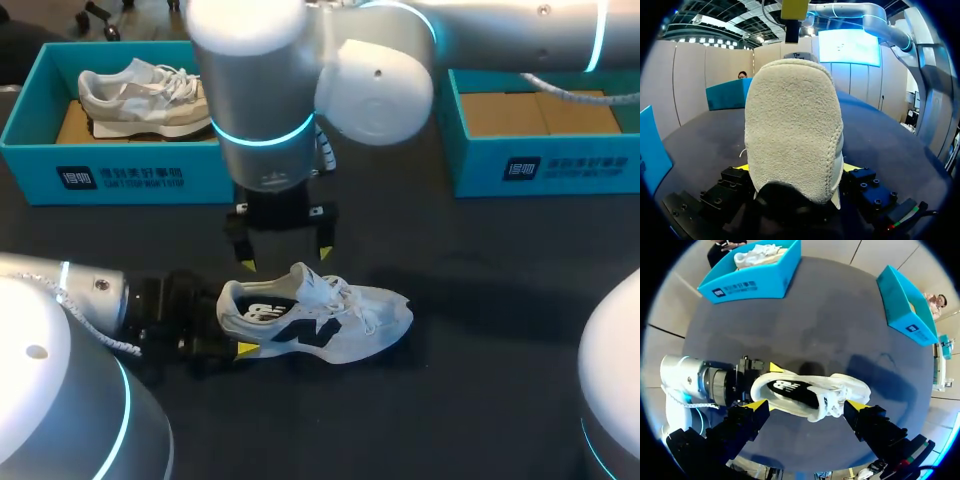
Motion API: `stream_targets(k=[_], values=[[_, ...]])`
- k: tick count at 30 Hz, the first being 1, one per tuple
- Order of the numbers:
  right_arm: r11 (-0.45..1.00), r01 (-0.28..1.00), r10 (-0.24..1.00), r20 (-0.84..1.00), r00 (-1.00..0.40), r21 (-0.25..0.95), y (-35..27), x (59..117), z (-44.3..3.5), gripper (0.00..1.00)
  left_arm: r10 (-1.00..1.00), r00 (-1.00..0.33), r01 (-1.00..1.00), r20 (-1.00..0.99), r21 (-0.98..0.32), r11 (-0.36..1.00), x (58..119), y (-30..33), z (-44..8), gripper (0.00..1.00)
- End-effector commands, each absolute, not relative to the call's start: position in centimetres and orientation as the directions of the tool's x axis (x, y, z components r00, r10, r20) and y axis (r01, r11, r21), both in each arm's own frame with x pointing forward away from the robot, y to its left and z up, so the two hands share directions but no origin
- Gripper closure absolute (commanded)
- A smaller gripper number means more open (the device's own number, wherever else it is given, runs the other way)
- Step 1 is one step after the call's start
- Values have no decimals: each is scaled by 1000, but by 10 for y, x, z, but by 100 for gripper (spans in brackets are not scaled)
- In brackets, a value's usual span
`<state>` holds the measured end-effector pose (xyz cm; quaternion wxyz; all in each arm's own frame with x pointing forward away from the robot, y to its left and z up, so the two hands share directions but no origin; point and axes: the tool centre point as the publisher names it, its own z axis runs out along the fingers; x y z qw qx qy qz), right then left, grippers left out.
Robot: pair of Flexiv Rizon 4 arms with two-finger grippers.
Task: Take the shoe out of the shoebox, open the shoe tongue, remove and reinsert the insole, then place the shoe into the shoebox
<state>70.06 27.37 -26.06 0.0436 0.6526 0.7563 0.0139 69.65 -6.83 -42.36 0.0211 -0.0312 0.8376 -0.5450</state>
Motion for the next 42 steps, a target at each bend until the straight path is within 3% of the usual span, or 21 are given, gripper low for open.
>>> stream_targets(k=[1,42], values=[[147,986,988,-59,-143,79,276,700,-261,0,-78,-997,-30,-2,-913,407,698,-70,-425,100],[-2,995,962,-270,29,98,262,681,-310,0,-78,-997,-30,-2,-913,407,698,-70,-425,100]])
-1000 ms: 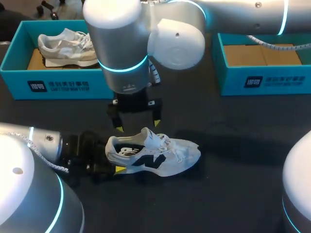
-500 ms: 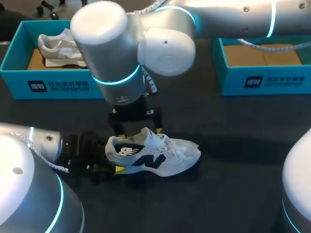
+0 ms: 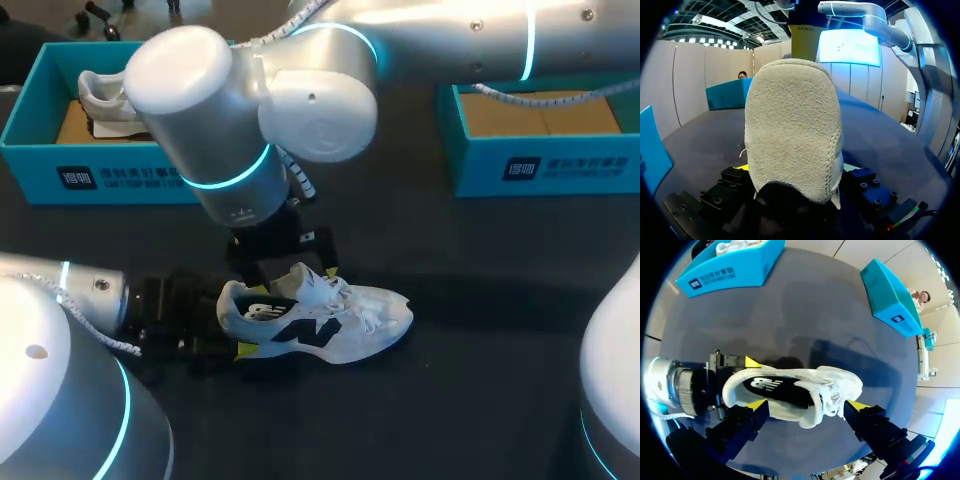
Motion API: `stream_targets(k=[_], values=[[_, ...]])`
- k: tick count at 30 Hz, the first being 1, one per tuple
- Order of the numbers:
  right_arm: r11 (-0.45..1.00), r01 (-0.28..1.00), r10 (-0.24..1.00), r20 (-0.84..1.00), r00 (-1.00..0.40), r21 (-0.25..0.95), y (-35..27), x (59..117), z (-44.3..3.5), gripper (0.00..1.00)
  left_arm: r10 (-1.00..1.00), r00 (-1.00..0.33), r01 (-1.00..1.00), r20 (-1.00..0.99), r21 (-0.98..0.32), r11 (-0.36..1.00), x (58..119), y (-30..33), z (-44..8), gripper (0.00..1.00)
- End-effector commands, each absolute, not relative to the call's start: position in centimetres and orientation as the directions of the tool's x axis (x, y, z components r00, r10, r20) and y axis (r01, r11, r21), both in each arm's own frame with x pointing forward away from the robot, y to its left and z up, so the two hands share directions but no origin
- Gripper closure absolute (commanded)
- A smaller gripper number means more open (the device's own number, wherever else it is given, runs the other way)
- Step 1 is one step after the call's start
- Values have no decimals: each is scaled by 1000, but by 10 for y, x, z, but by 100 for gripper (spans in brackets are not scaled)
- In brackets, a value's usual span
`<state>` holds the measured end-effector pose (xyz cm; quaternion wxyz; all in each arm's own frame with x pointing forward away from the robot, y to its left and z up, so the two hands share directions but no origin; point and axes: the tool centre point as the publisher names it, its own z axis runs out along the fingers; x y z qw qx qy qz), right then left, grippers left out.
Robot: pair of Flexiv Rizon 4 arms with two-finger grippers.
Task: Take the shoe out of the shoebox, open the shoe tongue, remove and reinsert the insole, then place the shoe into the shoebox
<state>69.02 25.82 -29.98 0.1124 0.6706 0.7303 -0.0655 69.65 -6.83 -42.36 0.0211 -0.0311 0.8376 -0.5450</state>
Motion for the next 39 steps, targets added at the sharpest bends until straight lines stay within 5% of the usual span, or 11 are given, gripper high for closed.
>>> stream_targets(k=[1,17,24,25,33,39], values=[[-8,995,961,-273,35,99,262,682,-312,0,-78,-997,-30,-2,-913,407,698,-70,-425,100],[-71,996,946,-314,86,58,255,684,-342,2,-78,-997,-30,-2,-913,407,698,-70,-425,100],[-93,994,939,-329,104,49,249,684,-344,29,-78,-997,-30,-2,-913,407,698,-70,-425,100],[-97,994,936,-334,108,49,249,684,-343,40,-78,-997,-30,-2,-913,407,698,-70,-425,100],[-109,993,925,-360,117,41,244,686,-336,30,-78,-997,-30,-2,-913,407,698,-70,-425,100],[-117,992,918,-375,128,51,240,687,-324,45,-78,-997,-30,-2,-913,407,698,-70,-425,100]])
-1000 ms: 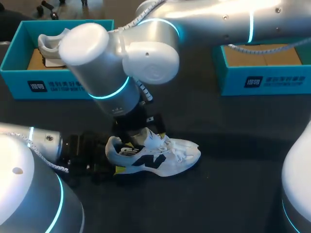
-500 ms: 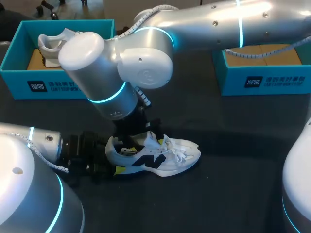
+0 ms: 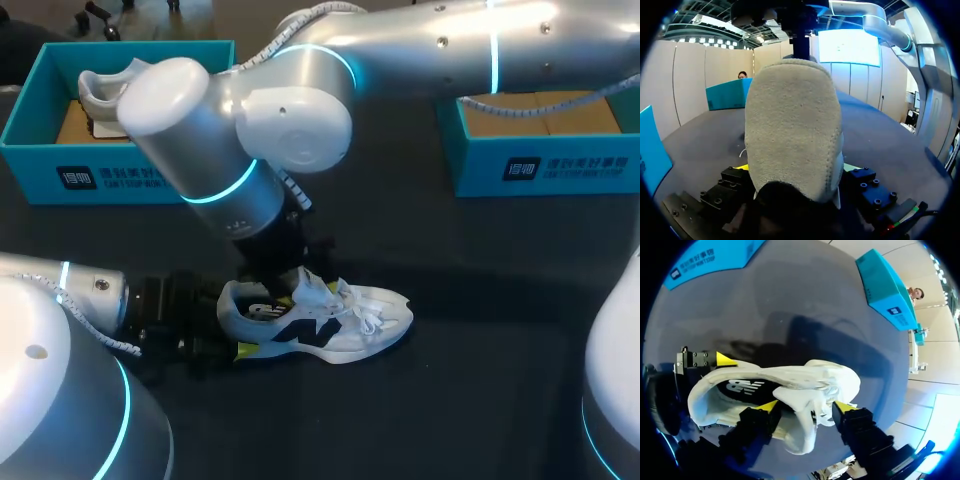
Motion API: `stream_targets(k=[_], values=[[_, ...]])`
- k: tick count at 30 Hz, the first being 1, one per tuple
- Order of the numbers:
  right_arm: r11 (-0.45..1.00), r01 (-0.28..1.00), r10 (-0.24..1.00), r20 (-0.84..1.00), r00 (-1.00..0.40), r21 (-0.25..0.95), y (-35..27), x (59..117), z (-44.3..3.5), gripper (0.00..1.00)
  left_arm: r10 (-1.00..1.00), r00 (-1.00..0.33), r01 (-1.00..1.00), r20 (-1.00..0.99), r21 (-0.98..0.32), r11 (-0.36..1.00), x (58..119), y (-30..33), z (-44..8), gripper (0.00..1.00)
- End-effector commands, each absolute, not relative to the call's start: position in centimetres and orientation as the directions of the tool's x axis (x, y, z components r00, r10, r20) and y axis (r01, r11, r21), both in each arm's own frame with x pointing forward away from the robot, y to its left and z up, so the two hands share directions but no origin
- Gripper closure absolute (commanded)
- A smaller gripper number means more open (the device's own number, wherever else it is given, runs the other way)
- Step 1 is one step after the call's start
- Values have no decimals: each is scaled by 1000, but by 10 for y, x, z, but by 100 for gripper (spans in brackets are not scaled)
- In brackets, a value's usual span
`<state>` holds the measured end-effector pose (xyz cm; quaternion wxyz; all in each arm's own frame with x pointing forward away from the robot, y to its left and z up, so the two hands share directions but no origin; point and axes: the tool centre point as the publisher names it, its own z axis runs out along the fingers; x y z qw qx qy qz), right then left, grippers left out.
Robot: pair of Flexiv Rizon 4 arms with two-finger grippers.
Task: Take the shoe out of the shoebox, open the shoe tongue, remove and reinsert the insole, then place the shoe into the shoebox
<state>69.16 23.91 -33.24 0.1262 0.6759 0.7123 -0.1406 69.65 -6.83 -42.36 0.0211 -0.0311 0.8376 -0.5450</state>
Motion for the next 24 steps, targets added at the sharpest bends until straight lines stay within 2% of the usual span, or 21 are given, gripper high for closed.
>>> stream_targets(k=[1,4,5,12,13,15,16,24], values=[[-118,992,918,-376,128,52,240,687,-324,49,-78,-997,-30,-2,-913,407,698,-70,-425,100],[-118,992,916,-380,129,53,240,688,-322,53,-78,-997,-30,-2,-913,407,698,-70,-425,100],[-117,992,916,-381,129,53,240,688,-322,59,-78,-997,-30,-2,-913,407,698,-70,-425,100],[-117,992,916,-381,127,47,241,689,-323,74,-78,-997,-30,-2,-913,407,698,-70,-425,100],[-118,992,915,-382,127,47,240,688,-323,79,-78,-997,-30,-2,-913,407,698,-70,-425,100],[-121,992,915,-382,130,46,239,687,-322,97,-78,-997,-30,-2,-913,407,698,-70,-425,100],[-126,991,915,-380,134,47,238,686,-322,100,-78,-997,-30,-2,-913,407,698,-70,-425,100],[-170,982,928,-324,187,80,218,681,-315,100,-78,-997,-30,-2,-913,407,698,-70,-425,100]])
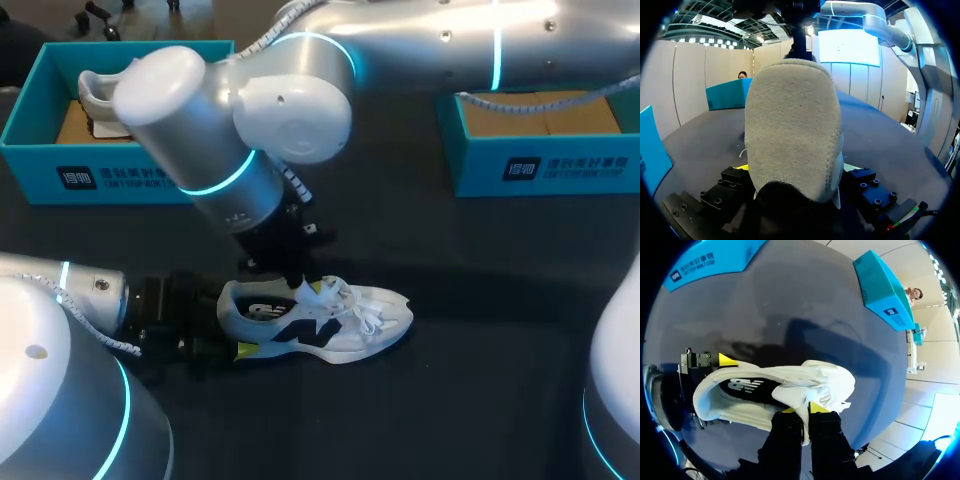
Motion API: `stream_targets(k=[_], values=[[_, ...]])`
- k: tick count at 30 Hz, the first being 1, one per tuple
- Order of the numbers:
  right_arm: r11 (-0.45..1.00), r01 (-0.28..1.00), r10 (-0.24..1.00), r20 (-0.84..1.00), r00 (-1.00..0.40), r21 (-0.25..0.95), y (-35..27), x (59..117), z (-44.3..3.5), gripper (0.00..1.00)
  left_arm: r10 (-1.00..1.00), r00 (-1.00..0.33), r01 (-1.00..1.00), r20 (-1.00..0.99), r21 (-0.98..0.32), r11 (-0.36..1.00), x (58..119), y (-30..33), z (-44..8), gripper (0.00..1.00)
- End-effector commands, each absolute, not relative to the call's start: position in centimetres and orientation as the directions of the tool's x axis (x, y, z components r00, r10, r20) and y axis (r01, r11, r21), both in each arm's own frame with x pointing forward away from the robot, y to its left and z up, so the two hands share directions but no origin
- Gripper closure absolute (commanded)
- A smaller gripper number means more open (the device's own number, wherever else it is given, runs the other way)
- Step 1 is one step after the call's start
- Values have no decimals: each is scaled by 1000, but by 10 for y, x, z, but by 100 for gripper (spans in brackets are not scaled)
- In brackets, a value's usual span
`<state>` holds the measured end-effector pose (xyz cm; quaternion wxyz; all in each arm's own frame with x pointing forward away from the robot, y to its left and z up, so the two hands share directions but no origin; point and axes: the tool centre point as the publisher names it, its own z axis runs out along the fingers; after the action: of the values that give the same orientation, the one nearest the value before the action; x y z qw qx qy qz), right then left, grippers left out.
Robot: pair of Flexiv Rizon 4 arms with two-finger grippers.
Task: Take the shoe out of the shoebox, open the shoe tongue, remove and reinsert the insole, then place the shoe into the shoebox
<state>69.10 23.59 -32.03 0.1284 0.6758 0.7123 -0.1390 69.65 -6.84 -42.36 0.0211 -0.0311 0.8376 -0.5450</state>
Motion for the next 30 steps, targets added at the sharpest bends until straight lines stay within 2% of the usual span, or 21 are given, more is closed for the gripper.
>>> stream_targets(k=[1,16,24,27,30], values=[[-178,980,928,-317,197,86,215,680,-314,100,-78,-997,-30,-2,-913,407,698,-70,-425,100],[-266,957,914,-285,288,112,162,676,-307,100,-78,-997,-30,-2,-913,407,698,-70,-425,100],[-317,943,899,-284,332,99,136,673,-321,97,-78,-997,-30,-2,-913,407,698,-70,-425,100],[-342,935,896,-268,354,91,126,670,-332,90,-78,-997,-30,-2,-913,407,698,-70,-425,100],[-358,931,895,-254,366,77,120,669,-343,67,-78,-997,-30,-2,-913,407,698,-70,-425,100]])
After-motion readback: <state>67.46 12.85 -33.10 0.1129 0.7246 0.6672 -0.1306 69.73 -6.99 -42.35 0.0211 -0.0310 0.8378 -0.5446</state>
